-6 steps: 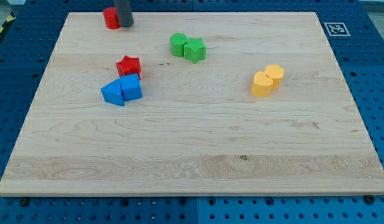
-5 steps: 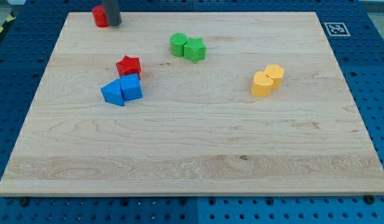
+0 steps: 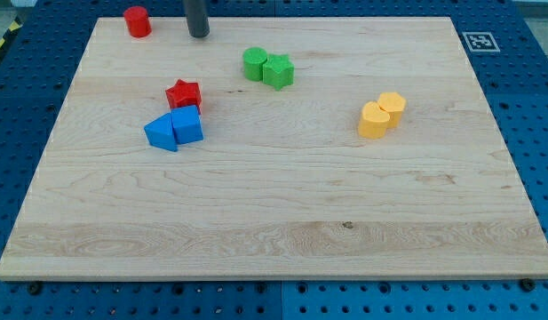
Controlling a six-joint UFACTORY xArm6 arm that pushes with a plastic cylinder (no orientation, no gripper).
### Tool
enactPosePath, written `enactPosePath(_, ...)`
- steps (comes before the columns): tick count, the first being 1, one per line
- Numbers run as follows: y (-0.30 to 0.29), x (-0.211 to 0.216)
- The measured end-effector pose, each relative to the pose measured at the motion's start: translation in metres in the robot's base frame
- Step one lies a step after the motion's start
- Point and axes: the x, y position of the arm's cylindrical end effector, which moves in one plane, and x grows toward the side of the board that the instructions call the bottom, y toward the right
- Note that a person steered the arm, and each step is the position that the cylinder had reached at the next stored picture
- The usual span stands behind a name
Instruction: Slide the yellow heart and yellow hexagon a bit up
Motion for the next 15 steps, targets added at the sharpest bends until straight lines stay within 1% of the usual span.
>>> enactPosePath(1, -0.004, 0.012)
enactPosePath(3, -0.002, 0.094)
enactPosePath(4, 0.019, 0.128)
enactPosePath(5, 0.066, 0.161)
enactPosePath(6, 0.127, 0.195)
enactPosePath(7, 0.192, 0.218)
enactPosePath(8, 0.252, 0.222)
enactPosePath(9, 0.285, 0.222)
enactPosePath(11, 0.287, 0.22)
enactPosePath(13, 0.283, 0.198)
enactPosePath(14, 0.274, 0.195)
enactPosePath(15, 0.268, 0.204)
